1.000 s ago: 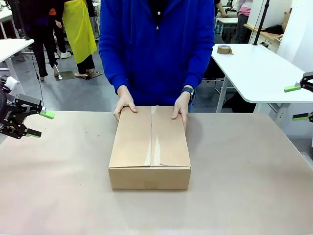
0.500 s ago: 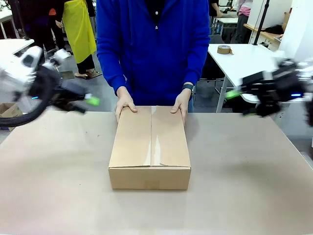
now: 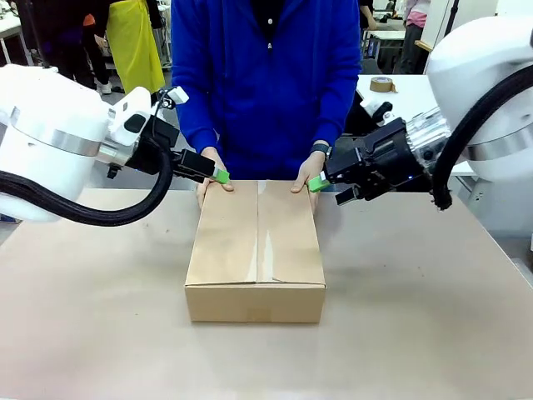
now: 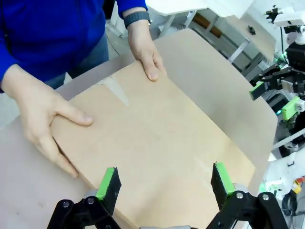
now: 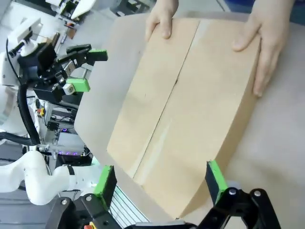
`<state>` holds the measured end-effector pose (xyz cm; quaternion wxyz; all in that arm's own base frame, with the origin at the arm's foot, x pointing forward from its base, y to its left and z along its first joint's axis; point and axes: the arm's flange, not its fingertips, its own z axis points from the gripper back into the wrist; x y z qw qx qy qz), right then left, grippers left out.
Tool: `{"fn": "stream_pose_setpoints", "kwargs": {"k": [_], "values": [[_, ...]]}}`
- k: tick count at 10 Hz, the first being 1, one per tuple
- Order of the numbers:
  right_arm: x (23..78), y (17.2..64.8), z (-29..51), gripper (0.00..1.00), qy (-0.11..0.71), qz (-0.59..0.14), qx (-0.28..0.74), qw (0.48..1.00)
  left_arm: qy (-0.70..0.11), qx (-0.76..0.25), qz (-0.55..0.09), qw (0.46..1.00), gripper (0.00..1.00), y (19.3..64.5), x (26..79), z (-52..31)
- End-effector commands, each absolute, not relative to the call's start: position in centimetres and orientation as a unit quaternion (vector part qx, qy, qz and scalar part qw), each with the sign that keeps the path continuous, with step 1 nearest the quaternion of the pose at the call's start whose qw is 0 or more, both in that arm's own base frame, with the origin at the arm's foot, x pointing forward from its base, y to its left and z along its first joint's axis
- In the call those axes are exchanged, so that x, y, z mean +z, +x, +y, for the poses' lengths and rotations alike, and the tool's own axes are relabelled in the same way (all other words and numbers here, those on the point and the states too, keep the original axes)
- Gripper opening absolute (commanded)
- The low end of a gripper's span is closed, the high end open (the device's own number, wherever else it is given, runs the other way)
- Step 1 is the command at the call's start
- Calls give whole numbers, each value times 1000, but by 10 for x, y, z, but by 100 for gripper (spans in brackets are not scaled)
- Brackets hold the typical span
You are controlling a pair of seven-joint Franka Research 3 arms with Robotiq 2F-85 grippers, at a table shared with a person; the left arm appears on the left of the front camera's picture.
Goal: Pack the gift set into the box.
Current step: Press and hold the closed box until the human finishes sealing it.
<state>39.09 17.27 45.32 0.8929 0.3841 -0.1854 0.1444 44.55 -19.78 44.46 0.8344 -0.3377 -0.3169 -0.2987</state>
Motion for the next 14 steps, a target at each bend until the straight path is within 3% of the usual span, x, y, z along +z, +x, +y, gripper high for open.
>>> {"fn": "stream_pose_setpoints", "kwargs": {"k": [1, 3, 4, 5, 6, 7, 8, 9, 10, 11, 13, 14], "values": [[443, 414, 192, 100, 409, -269, 260, 832, -330, -374, -377, 780, 100, 455, 432, -208], [417, 428, 196, 100, 589, -331, 448, 586, -456, -516, -388, 613, 100, 453, 412, -189], [409, 427, 188, 100, 623, -365, 480, 497, -511, -594, -360, 507, 100, 447, 403, -168], [398, 429, 183, 100, 626, -376, 484, 482, -548, -593, -365, 463, 100, 451, 398, -151], [386, 427, 185, 100, 591, -343, 497, 535, -543, -588, -382, 462, 100, 452, 391, -143], [378, 426, 188, 100, 536, -302, 484, 623, -555, -562, -389, 474, 100, 453, 386, -141], [440, 419, 194, 100, 513, -373, 413, 654, -541, -513, -378, 549, 100, 458, 392, -152], [440, 419, 194, 100, 513, -373, 413, 654, -507, -566, -413, 502, 100, 438, 394, -147], [399, 419, 189, 100, 538, -351, 444, 625, -530, -550, -405, 502, 100, 443, 384, -139], [384, 428, 209, 100, 515, -344, 510, 597, -455, -532, -447, 557, 100, 450, 378, -153], [335, 442, 213, 100, 466, -409, 573, 537, -430, -547, -453, 557, 100, 452, 340, -164], [321, 443, 215, 100, 461, -412, 579, 531, -390, -572, -458, 557, 100, 448, 332, -166]]}}
